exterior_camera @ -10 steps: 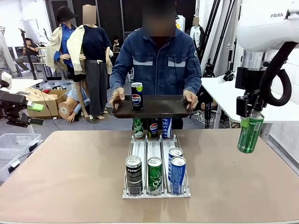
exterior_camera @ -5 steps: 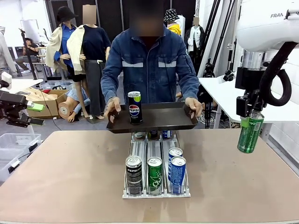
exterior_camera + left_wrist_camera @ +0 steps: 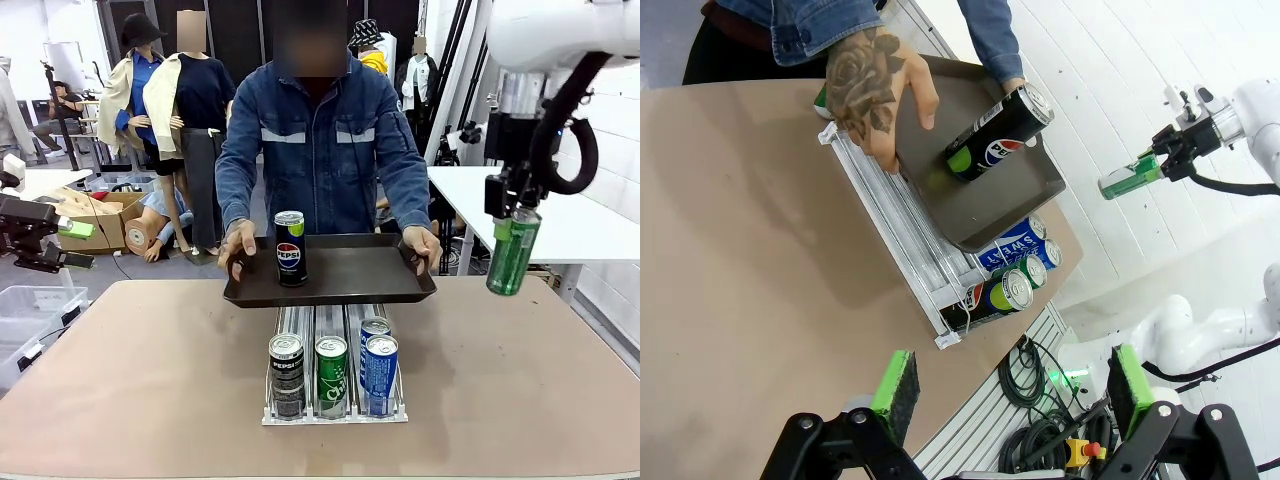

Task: Retrieve and hand over the desired beverage to the person.
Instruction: Place the picked can on the Handle tray extended by the person.

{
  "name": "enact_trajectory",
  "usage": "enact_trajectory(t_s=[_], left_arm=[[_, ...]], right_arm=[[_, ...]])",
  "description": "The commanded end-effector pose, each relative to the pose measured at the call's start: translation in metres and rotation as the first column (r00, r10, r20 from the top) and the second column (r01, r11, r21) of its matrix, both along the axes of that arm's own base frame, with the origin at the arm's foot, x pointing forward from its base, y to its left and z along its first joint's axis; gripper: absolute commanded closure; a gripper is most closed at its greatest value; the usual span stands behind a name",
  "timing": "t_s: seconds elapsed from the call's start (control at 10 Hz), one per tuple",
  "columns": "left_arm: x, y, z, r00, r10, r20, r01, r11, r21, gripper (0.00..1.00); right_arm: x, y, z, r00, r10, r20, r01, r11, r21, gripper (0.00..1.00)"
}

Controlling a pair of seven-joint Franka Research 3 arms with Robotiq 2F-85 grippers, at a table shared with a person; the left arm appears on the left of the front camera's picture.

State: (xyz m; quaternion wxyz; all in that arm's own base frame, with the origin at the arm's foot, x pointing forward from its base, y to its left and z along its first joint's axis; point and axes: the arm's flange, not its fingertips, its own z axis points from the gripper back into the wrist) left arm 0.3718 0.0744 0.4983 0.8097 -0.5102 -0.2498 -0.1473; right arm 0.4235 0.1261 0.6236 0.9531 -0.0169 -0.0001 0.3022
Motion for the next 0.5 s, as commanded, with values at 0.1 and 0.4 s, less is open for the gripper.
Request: enact_trajectory(t_s=[0.1,0.4], left_arm=[[-0.002,0.002,0.001,1.0,-0.006,0.003,0.006,1.0,0.006,0.0],[-0.002,0.002,0.001,1.0,-0.006,0.003,0.006,1.0,0.006,0.0]], right_arm=[[0.029,0.023,0.032,1.0,0.021,0.008,-0.021,1.0,-0.015,1.0],[0.057,0.062,0.042,0.996,0.09,-0.006,-0.09,0.995,-0.037,1.0]])
